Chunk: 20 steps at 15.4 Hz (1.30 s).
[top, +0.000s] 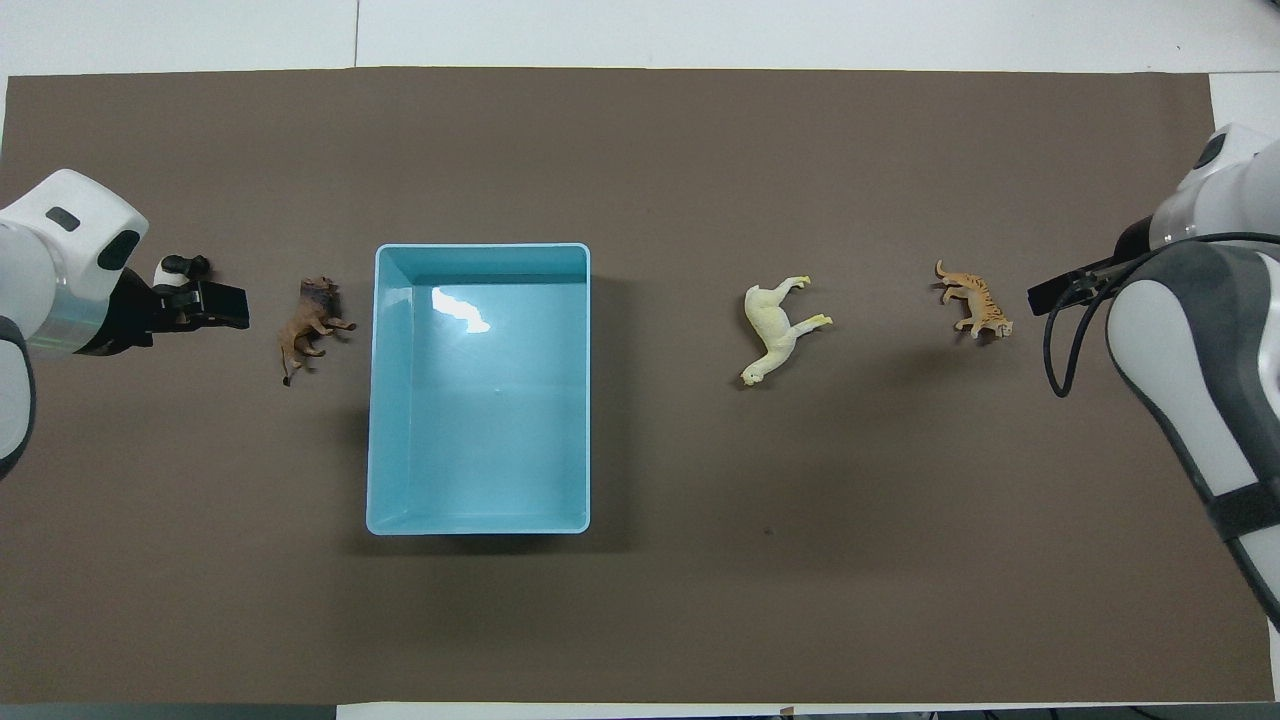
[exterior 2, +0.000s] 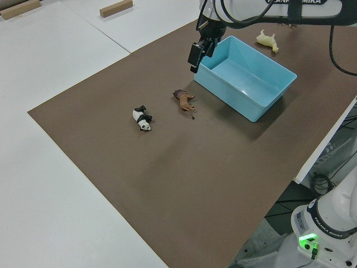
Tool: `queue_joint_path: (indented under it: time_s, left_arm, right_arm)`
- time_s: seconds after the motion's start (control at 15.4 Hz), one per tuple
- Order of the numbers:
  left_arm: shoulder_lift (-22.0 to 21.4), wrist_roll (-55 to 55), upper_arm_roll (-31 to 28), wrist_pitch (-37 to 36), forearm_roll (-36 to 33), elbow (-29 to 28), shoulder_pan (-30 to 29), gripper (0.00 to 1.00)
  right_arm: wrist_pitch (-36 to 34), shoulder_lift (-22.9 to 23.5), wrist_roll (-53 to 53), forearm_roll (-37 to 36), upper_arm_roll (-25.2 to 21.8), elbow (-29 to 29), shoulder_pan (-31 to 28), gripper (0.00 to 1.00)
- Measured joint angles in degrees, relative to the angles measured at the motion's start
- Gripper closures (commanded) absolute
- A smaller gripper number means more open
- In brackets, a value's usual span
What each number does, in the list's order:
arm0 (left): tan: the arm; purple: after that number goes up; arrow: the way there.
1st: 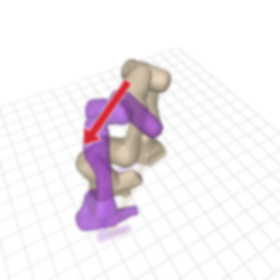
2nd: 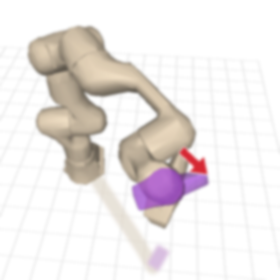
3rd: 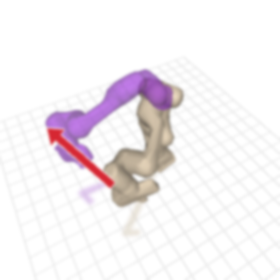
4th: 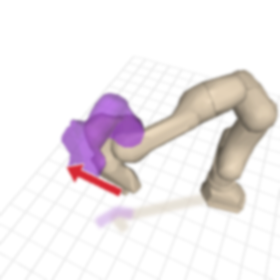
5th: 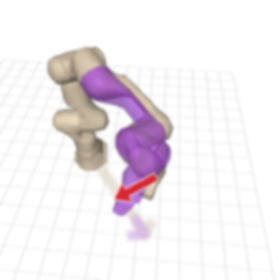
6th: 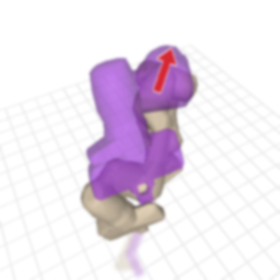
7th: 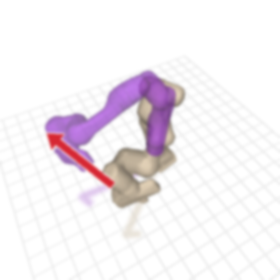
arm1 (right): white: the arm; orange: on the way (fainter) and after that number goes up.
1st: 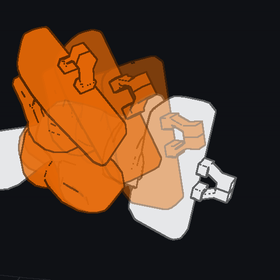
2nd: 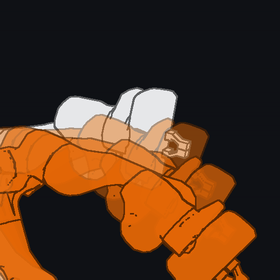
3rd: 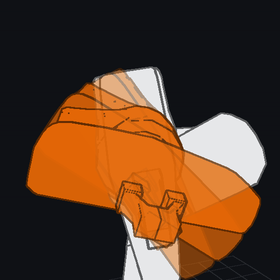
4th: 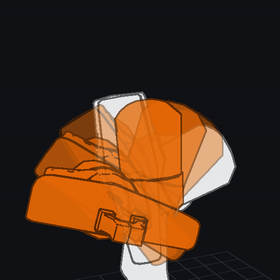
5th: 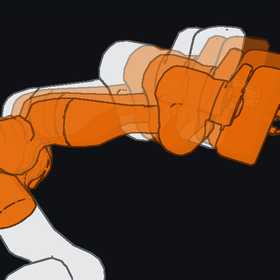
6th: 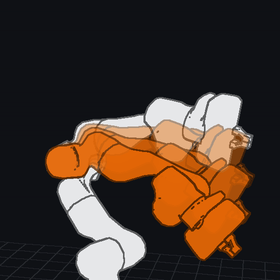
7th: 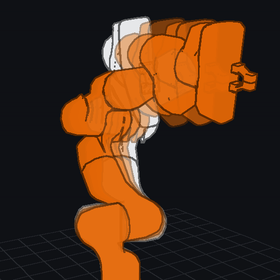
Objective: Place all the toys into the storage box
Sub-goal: 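Grasp the brown horse with the left gripper while the right gripper descends, then lift the brown horse with the left gripper while the right gripper closes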
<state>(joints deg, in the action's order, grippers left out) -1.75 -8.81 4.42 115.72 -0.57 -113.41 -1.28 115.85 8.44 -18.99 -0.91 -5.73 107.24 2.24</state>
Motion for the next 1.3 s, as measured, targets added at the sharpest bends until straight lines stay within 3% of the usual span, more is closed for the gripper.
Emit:
queue_joint_path:
  time_s: [0.33, 0.52, 0.84, 1.3]
  left_arm:
    - [8.36, 2.25, 0.26, 11.35, 0.0, -1.9, 0.01, 0.01]
    - [10.35, 5.56, 0.38, 19.47, 0.0, -6.94, 0.03, 0.01]
    - [11.51, 7.52, 0.61, 22.36, 0.0, -9.21, 0.13, 0.01]
    - [15.15, 7.74, 0.86, 26.48, 0.0, -9.36, 0.29, 0.0]
  right_arm:
    - [11.88, 3.14, -4.9, 0.0, 0.01, 4.86, 0.38, 0.0]
    - [14.81, 6.14, -6.21, 0.0, 0.07, 5.13, 0.4, 0.0]
    - [18.97, 10.68, -8.96, 0.0, 0.29, 5.19, 0.9, 0.0]
    - [19.13, 11.06, -12.2, 0.0, 0.33, 5.19, 2.13, 0.0]
